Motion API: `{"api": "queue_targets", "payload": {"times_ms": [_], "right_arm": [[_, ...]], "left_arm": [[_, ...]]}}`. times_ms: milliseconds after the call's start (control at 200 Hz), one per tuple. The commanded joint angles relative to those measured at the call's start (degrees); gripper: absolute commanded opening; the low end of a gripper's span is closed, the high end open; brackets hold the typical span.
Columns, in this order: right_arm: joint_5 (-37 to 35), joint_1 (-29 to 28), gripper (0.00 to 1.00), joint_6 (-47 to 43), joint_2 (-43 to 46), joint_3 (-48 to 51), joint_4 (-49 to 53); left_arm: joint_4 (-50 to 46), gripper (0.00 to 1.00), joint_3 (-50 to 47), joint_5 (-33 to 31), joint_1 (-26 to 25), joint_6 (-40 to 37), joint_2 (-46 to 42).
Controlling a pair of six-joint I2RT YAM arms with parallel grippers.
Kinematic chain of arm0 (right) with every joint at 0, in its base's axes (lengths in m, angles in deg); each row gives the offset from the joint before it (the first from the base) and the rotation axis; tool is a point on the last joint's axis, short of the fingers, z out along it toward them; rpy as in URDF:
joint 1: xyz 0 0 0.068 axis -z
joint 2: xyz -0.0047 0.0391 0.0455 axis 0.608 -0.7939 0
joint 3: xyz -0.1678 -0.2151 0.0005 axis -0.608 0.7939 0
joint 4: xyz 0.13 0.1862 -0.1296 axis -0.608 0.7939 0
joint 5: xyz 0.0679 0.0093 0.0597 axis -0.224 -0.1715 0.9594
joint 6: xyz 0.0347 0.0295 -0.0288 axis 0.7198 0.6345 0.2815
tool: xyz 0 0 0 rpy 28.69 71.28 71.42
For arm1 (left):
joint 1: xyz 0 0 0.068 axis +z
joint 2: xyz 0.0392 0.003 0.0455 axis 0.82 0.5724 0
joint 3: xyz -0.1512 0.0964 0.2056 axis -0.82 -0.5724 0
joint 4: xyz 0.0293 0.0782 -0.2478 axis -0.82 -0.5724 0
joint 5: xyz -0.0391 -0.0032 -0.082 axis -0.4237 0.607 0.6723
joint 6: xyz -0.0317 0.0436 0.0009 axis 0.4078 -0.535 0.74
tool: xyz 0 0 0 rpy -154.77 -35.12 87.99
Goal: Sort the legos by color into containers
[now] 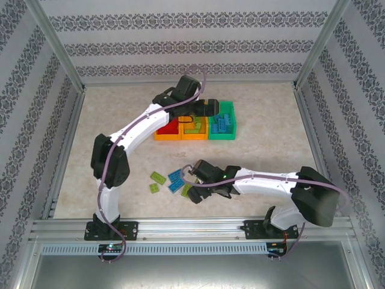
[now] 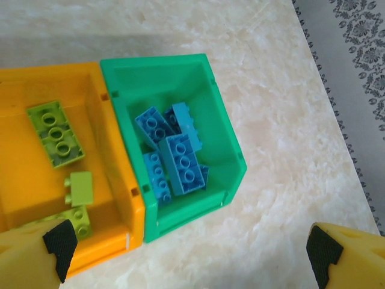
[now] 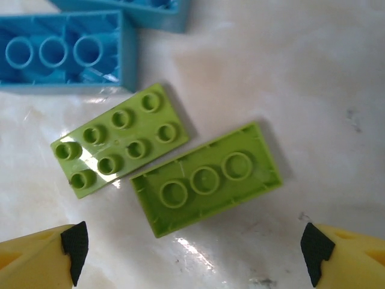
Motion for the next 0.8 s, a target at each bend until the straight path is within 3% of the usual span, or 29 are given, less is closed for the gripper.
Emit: {"api": "queue_targets", "payload": {"times_ms": [0,315,490,624,794], "right_arm": [[-0.4,-0.4,0.96,-7.3,-1.8,-2.2,2.5],[2.0,1.4,0.98,-17.3,-9.1,-10.1,6.4],[5.7,2.0,0.98,-21.0,-13.5,-16.8,14.4],[2.6,1.8,0.98,-25.0,-14.8,-20.7,23.3],[1.1,3.4,0.98,-28.2,-13.7,-19.6,24.7]], "left_arm": [[2.2,1.00,-6.4,-0.7,1.4,-2.0,-3.5],[6.8,1.00,-21.2,1.5,5.9,0.6,-14.2],[7.1,1.00,-26.9,1.6,8.0,0.4,-19.0],[7.6,1.00,-30.9,1.6,9.8,0.8,-21.8],[9.6,1.00,-35.1,3.2,11.9,1.8,-24.6]]}}
